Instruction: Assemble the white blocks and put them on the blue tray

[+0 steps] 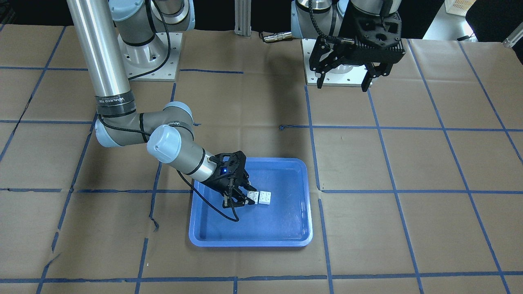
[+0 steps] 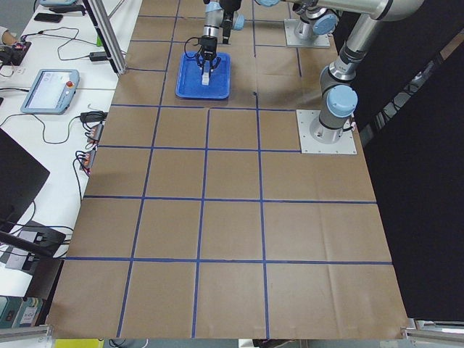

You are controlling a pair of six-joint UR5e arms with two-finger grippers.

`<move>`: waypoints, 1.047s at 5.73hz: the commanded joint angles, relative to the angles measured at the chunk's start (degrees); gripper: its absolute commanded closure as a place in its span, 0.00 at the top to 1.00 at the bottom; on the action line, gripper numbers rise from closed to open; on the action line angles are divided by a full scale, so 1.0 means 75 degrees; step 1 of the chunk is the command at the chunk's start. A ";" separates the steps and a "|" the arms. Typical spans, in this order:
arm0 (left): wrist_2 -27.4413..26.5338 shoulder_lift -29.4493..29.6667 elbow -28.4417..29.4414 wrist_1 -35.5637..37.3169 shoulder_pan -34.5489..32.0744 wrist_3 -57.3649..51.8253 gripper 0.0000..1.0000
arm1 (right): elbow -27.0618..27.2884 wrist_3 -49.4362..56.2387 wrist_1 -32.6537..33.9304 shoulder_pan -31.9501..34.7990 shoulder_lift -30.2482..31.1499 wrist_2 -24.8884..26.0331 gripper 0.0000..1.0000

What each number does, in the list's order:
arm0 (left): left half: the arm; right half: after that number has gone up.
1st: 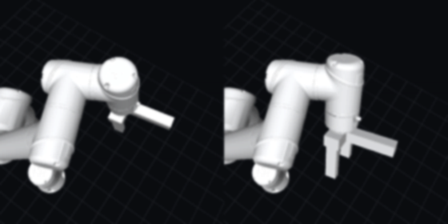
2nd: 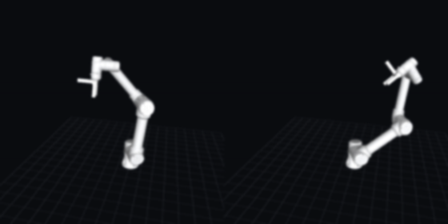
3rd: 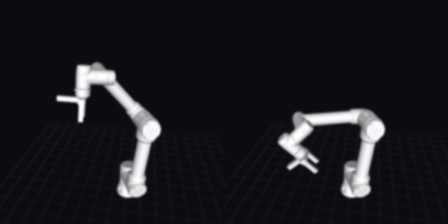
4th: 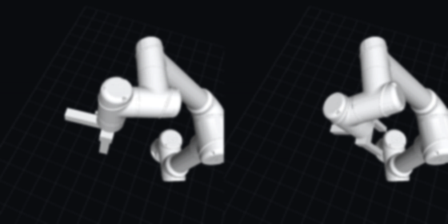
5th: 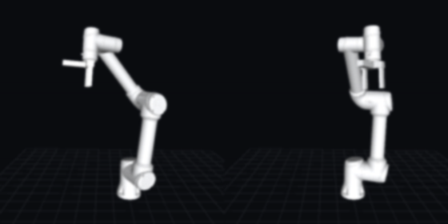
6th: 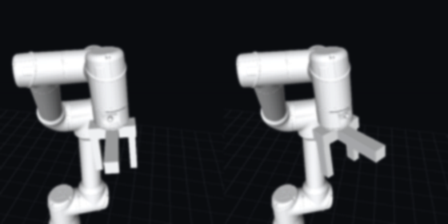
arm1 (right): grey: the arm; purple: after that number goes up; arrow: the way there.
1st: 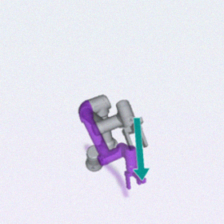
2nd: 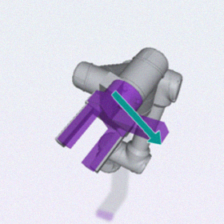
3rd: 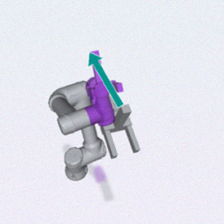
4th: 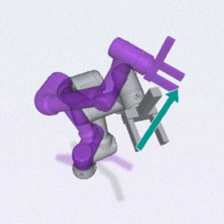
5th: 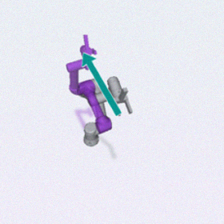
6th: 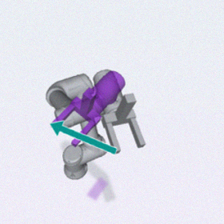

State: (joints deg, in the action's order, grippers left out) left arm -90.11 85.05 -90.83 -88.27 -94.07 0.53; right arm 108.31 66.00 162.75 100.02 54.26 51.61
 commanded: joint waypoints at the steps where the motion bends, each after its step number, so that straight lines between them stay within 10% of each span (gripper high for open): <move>1: 0.0002 -0.0007 -0.0006 -0.0009 0.0003 0.0000 0.99 | 0.0008 0.0000 0.0015 0.0000 -0.0015 -0.0002 0.29; 6: -0.0033 -0.0066 -0.0029 -0.0032 0.0027 -0.0012 0.99 | 0.0008 0.0000 0.0027 0.0000 -0.0109 -0.0085 0.31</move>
State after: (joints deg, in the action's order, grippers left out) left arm -90.31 84.60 -91.03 -88.49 -93.90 0.46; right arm 108.31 66.00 162.95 100.02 53.45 51.03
